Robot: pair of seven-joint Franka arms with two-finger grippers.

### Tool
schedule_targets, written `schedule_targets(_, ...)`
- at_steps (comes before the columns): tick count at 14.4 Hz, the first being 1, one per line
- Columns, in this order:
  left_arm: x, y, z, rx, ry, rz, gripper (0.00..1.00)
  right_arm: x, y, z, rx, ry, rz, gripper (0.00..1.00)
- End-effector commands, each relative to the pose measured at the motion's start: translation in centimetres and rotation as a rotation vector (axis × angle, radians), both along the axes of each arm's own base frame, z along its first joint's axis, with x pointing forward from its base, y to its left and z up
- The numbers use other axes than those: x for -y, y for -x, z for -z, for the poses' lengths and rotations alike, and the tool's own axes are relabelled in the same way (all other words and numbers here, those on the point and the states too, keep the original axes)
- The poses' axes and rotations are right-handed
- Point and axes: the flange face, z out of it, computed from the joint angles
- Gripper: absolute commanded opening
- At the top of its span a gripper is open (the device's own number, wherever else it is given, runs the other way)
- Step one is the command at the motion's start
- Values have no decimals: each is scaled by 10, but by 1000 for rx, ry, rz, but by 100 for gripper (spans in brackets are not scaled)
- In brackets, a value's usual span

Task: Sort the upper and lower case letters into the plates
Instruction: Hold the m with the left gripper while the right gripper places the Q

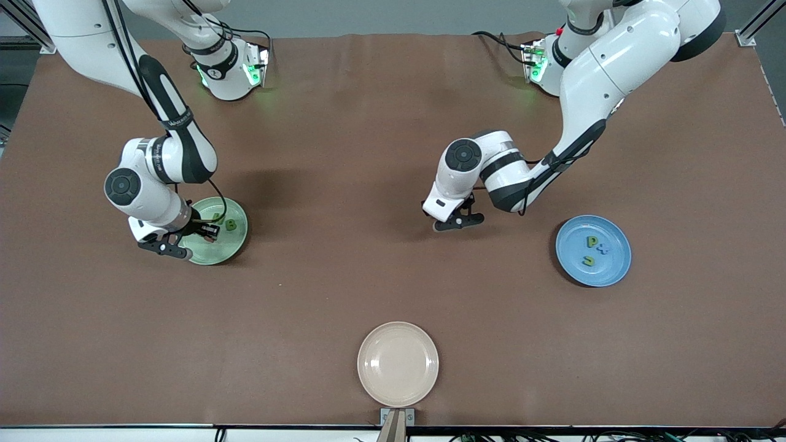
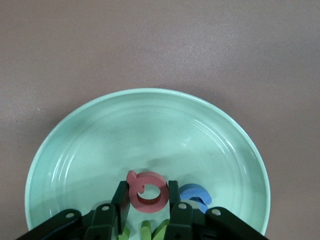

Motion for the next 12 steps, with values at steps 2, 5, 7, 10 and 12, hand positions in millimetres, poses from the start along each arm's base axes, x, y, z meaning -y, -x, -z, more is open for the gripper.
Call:
schedule_targets(2, -5, -5, 5, 32, -9, 10, 51, 2, -13, -17, 23, 1, -2, 100)
schedule_targets(5, -8, -12, 7, 55, 12, 9, 51, 6, -33, -43, 16, 2, -41, 100)
schedule_targets(7, -8, -12, 7, 59, 18, 8, 51, 17, -46, -68, -39, -1, -82, 100)
schedule_targets(10, -8, -12, 8, 59, 17, 9, 51, 41, -64, -112, -94, -7, -124, 100)
schedule_targets(12, -5, -9, 8, 58, 17, 16, 45, 59, -65, -148, -87, 12, -182, 100)
